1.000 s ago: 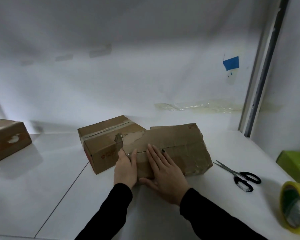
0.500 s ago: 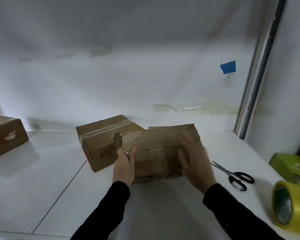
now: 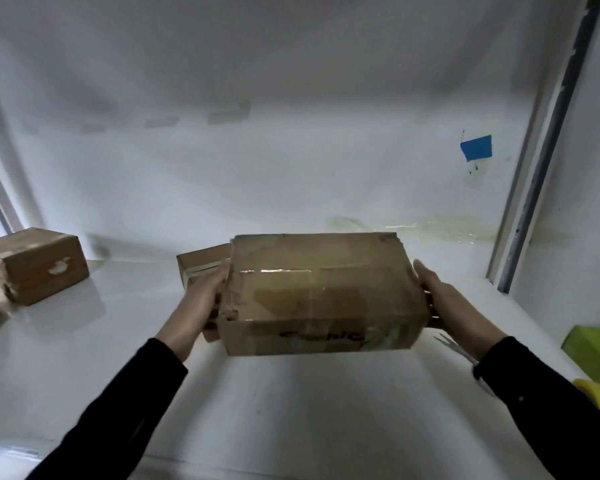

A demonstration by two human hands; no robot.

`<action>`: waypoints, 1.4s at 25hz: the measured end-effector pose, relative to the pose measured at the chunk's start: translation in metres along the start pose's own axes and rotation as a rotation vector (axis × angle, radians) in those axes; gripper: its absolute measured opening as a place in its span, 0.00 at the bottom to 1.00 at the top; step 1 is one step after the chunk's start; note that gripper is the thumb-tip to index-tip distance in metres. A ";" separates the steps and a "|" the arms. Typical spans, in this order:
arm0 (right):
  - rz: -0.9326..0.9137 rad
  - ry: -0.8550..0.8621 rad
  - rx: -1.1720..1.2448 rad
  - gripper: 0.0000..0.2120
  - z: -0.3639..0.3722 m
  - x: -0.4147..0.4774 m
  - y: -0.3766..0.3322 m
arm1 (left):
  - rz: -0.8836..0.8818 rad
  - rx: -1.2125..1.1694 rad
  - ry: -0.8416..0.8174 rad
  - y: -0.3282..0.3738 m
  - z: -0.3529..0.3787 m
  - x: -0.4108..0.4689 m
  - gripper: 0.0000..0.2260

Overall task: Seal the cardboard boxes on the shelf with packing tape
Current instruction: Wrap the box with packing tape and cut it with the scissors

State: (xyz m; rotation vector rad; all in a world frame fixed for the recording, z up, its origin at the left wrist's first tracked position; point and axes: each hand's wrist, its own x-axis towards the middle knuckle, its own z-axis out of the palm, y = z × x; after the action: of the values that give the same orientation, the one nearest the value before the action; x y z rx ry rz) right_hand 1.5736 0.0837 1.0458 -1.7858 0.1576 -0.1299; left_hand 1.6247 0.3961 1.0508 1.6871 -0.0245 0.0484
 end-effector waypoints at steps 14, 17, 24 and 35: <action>-0.135 -0.156 0.024 0.26 0.026 0.005 -0.088 | -0.027 0.101 0.018 0.066 -0.093 -0.022 0.24; -0.114 -0.185 0.015 0.26 0.040 0.007 -0.078 | -0.076 0.103 0.042 0.055 -0.100 -0.025 0.23; -0.161 -0.278 -0.033 0.26 0.106 0.037 -0.097 | -0.136 0.072 0.154 0.058 -0.156 0.002 0.23; -0.213 -0.355 0.026 0.31 0.255 0.145 -0.165 | -0.098 0.062 0.289 0.081 -0.282 0.104 0.22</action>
State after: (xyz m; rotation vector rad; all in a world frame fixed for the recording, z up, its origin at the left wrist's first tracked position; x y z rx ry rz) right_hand 1.7670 0.3381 1.1514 -1.7671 -0.2878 0.0346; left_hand 1.7203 0.6684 1.1686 1.7265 0.2793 0.2207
